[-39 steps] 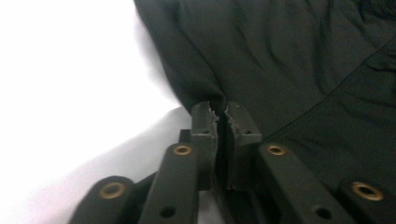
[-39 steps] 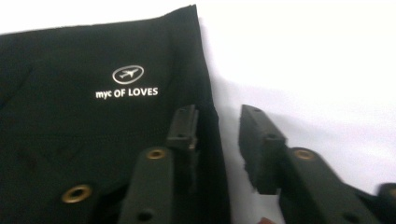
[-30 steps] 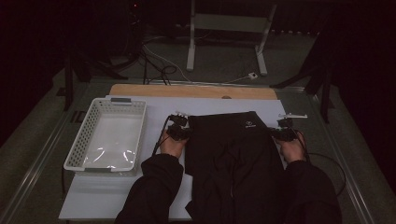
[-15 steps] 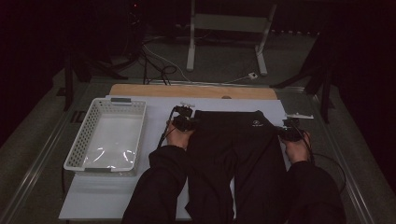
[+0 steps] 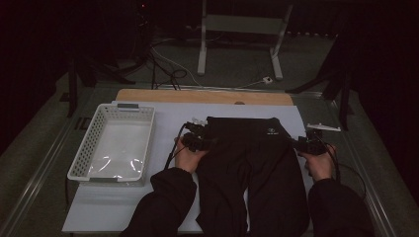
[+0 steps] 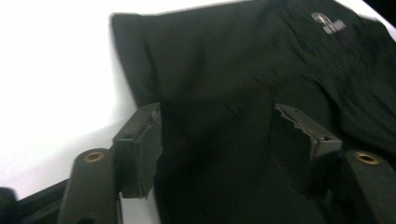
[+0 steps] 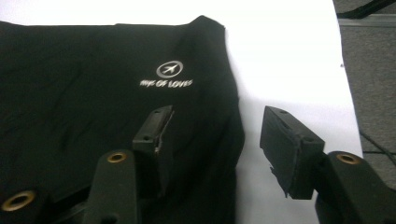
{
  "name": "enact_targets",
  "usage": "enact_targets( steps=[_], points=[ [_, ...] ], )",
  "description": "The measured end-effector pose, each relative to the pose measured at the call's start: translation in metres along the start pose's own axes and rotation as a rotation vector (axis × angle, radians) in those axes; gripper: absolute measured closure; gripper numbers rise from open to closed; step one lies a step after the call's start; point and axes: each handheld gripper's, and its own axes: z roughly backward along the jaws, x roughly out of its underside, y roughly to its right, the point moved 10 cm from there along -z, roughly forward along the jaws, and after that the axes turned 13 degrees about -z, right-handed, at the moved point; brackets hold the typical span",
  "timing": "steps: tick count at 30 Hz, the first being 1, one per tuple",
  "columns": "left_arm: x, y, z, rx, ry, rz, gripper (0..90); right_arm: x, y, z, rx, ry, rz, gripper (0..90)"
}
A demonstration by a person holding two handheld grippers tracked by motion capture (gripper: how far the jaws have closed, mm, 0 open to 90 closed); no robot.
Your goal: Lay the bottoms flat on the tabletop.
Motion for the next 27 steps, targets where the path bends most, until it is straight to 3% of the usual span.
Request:
enact_targets(
  steps=[4, 8, 14, 20, 27],
  points=[
    [0.006, 0.017, 0.013, 0.029, 0.023, -0.026, 34.0, 0.011, -0.006, 0.012, -0.019, -0.001, 0.018, 38.1],
    [0.013, 0.029, 0.029, 0.041, 0.055, -0.020, 33.7, 0.022, -0.013, 0.024, -0.043, -0.009, 0.043, 35.6],
    [0.033, 0.044, 0.049, 0.058, 0.052, -0.022, 33.8, 0.035, -0.022, 0.041, -0.063, -0.015, 0.058, 34.2],
    [0.064, 0.058, 0.068, 0.070, 0.023, -0.015, 34.1, 0.052, -0.029, 0.062, -0.084, -0.014, 0.091, 32.6],
    [0.096, 0.070, 0.082, 0.083, -0.023, -0.008, 34.3, 0.072, -0.025, 0.079, -0.076, -0.023, 0.104, 31.8]
  ],
)
